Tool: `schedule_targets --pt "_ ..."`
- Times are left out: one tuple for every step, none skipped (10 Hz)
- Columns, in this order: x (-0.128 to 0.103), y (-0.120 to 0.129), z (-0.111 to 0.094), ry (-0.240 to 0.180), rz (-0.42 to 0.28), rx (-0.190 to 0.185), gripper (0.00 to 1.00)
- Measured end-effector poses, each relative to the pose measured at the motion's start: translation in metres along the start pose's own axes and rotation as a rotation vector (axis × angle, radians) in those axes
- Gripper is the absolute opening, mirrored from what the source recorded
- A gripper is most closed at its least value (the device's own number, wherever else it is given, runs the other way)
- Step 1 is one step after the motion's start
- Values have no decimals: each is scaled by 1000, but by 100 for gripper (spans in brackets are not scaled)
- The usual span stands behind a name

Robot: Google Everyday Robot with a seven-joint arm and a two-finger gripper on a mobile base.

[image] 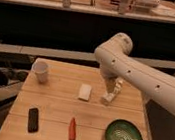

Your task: Pick up the ceramic cup

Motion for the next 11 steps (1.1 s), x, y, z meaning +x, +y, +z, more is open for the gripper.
schedule_targets --pt "-12 -11 -2 2 -27 16 80" --pt "-23 -20 -3 0 -49 27 80" --pt "-28 -25 -3 1 -66 33 80" --pt "-38 -34 -5 2 -94 47 80" --pt "-45 -40 -5 1 -111 55 80" --pt "-51 -44 -5 1 -125 60 80" --pt "-60 -52 -5 3 -147 70 80" --pt "-74 -61 -7 2 -175 84 80" --pt "-83 -68 -8 -2 -198 96 80" --pt "-86 -70 -7 -1 -207 99 80" --pt "-88 -74 -6 -2 -219 109 80"
